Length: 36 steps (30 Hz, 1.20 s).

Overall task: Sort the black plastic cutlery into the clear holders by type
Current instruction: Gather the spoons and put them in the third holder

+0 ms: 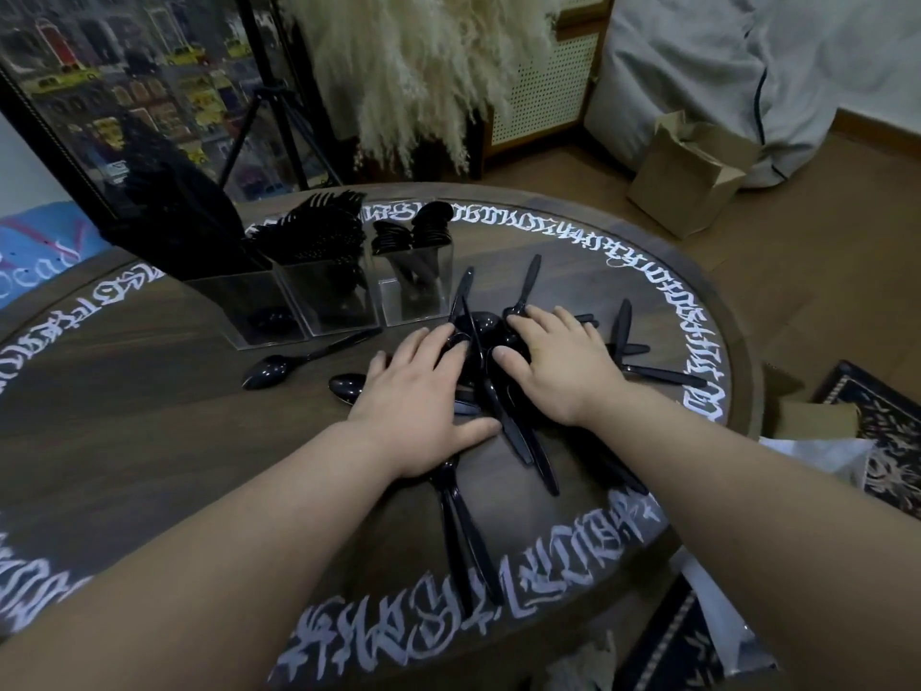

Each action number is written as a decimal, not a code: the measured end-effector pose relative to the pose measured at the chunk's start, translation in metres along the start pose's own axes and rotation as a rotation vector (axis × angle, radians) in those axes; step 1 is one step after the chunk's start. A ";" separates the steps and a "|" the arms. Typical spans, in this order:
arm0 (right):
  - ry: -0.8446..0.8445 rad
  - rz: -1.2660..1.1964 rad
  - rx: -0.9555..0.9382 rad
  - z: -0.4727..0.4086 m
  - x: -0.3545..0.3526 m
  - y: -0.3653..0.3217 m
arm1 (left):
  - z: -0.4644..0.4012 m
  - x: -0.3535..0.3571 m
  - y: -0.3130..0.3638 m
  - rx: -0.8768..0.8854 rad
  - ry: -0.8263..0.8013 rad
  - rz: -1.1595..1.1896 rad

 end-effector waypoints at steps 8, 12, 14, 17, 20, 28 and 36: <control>0.019 -0.023 -0.066 0.042 0.031 -0.054 | 0.060 0.004 -0.036 -0.103 0.029 -0.028; 0.014 -0.029 -0.114 0.056 0.047 -0.088 | 0.085 0.006 -0.060 -0.203 0.054 -0.003; 0.013 -0.043 -0.131 0.060 0.055 -0.103 | 0.093 0.007 -0.071 -0.247 0.077 0.012; 0.008 -0.054 -0.162 0.064 0.065 -0.123 | 0.103 0.007 -0.086 -0.304 0.104 0.045; -0.019 -0.102 -0.201 0.063 0.067 -0.137 | 0.110 0.004 -0.103 -0.340 0.128 0.089; 0.078 0.034 -0.356 0.012 0.045 -0.162 | 0.118 -0.004 -0.130 -0.366 0.172 0.176; -0.101 0.222 -0.290 -0.018 0.055 -0.167 | 0.109 0.001 -0.135 -0.373 0.151 0.241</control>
Point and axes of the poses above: each hand's wrist, its own z-axis away from the middle knuckle, its own x-axis out of the palm, y = z × x, the point moved 4 cm from there along -z, towards the middle knuckle, and after that the axes turned 11 degrees about -z, right-handed, at the moved point
